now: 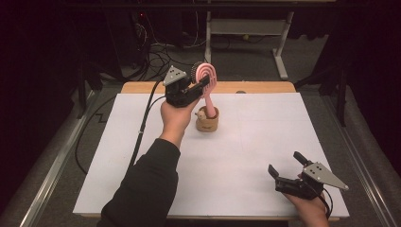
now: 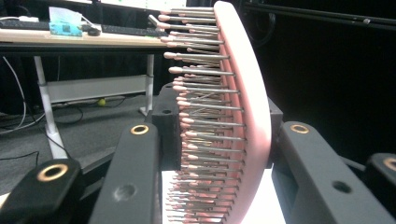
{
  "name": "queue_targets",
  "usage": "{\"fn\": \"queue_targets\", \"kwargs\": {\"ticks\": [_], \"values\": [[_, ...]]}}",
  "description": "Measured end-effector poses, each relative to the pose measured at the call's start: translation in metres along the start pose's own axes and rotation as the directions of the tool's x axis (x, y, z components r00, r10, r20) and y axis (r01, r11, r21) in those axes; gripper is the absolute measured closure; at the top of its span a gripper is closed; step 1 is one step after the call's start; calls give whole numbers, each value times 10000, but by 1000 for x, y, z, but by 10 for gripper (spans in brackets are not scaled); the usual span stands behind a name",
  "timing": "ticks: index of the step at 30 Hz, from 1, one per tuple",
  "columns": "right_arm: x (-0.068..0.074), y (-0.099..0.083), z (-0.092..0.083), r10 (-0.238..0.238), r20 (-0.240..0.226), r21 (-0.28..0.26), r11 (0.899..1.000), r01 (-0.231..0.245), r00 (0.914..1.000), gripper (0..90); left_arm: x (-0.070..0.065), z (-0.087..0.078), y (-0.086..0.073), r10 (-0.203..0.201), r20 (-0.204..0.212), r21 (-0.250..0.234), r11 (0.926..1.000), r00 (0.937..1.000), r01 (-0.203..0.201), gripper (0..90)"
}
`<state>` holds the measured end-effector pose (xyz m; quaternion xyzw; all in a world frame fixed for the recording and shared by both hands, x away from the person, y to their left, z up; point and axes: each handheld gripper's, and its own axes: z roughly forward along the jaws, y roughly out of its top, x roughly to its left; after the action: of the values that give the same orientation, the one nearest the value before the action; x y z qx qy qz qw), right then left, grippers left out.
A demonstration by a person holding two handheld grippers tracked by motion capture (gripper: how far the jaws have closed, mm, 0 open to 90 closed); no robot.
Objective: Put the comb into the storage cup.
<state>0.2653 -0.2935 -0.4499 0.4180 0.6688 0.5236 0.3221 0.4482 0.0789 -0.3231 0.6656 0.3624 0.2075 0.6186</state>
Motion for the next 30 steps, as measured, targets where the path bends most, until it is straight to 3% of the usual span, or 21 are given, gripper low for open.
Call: {"fn": "queue_targets", "kwargs": {"ticks": [24,30], "values": [[-1,1,-1,24,75,-53,10000,-23,10000,0,1,15,-18,-98,-112,370,9993,9999,102,632],[-2,0,-1,46,84,-71,10000,-45,10000,0,7,15,-28,-369,-142,382,9986,9992,374,631]]}}
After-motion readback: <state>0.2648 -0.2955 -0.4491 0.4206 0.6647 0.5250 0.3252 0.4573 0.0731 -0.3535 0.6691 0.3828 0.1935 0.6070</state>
